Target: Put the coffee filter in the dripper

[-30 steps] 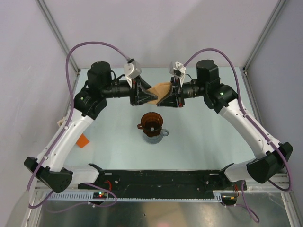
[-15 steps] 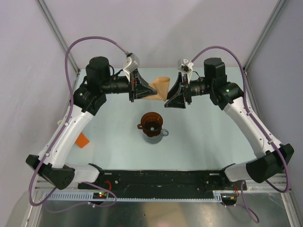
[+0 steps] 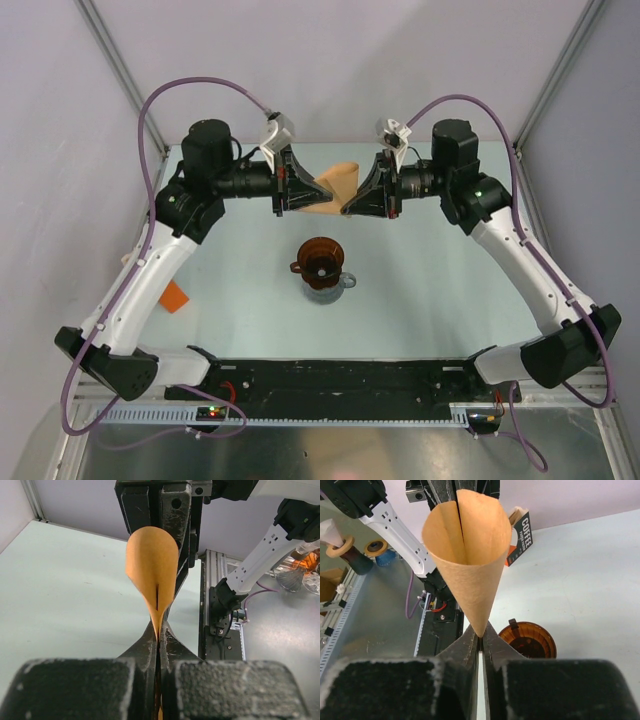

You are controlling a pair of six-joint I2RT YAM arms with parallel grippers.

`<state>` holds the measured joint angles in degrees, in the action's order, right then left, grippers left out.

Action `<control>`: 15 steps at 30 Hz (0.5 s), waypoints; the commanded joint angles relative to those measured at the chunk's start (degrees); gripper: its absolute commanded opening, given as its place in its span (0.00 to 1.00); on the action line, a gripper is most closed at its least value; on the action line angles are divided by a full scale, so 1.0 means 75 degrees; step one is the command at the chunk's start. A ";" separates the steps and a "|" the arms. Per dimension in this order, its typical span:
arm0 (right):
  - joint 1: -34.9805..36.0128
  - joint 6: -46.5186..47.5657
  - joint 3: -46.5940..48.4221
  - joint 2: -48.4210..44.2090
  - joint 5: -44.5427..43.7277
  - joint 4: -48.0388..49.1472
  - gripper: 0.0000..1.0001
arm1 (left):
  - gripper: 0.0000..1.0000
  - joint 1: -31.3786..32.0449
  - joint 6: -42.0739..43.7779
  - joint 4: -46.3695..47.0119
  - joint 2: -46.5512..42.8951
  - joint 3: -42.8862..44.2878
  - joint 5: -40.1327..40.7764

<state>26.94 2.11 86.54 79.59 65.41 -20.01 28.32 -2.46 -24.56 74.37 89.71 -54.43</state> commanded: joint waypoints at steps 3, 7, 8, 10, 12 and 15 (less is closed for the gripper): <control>0.0055 0.0081 -0.0213 -0.0351 0.0084 0.0296 0.01 | 0.00 -0.0088 -0.0106 0.0144 -0.0051 0.0269 -0.0038; 0.0046 -0.0093 -0.0209 -0.0441 0.0008 0.0560 0.23 | 0.00 -0.0098 -0.0017 0.0139 -0.0063 0.0191 -0.0117; 0.0043 -0.0175 -0.0202 -0.0453 -0.0021 0.0694 0.32 | 0.00 -0.0097 -0.0003 0.0136 -0.0061 0.0173 -0.0139; 0.0033 -0.0524 -0.0171 -0.0438 -0.0077 0.1023 0.41 | 0.00 -0.0096 0.0034 0.0134 -0.0064 0.0137 -0.0187; 0.0021 -0.0849 -0.0125 -0.0407 -0.0106 0.1357 0.44 | 0.00 -0.0087 0.0067 0.0140 -0.0079 0.0101 -0.0219; 0.0009 -0.1164 -0.0033 -0.0340 -0.0081 0.1693 0.37 | 0.00 -0.0084 0.0074 0.0136 -0.0067 0.0083 -0.0263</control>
<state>27.05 -2.04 85.06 78.08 64.95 -13.63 27.92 -2.52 -24.93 74.37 89.71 -54.59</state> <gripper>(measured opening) 0.420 0.011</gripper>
